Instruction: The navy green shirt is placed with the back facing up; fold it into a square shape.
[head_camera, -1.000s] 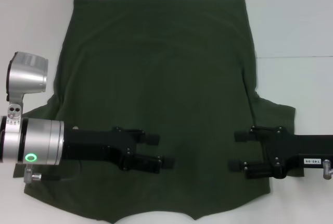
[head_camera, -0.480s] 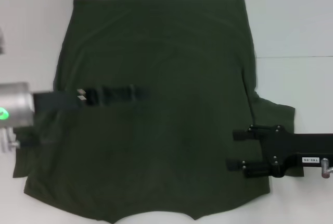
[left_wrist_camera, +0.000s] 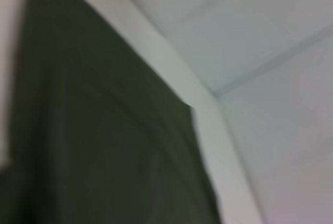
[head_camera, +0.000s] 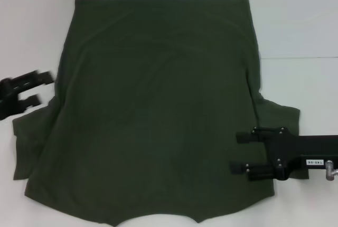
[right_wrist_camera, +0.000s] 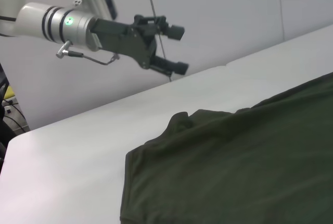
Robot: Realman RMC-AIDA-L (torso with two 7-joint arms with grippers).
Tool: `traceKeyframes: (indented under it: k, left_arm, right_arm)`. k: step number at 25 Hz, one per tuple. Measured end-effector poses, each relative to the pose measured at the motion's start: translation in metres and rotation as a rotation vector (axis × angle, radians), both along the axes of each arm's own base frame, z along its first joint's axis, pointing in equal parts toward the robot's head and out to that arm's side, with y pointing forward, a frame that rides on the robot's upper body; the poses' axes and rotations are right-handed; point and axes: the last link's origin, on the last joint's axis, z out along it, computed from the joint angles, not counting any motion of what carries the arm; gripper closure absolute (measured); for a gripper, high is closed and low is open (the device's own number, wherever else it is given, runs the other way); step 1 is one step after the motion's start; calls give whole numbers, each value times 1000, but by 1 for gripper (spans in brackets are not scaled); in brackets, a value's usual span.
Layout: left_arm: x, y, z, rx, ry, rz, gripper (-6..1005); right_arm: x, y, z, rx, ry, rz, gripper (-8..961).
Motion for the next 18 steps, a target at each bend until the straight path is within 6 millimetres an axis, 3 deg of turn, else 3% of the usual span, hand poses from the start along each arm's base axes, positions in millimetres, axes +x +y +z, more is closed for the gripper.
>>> traceKeyframes:
  k: [8, 18]
  left_arm:
    - [-42, -14, 9, 52, 81, 182, 51]
    - [-55, -8, -6, 12, 198, 241, 51]
  right_arm:
    - [2, -1, -1, -3, -8, -5, 53]
    - [4, -3, -3, -8, -18, -9, 53]
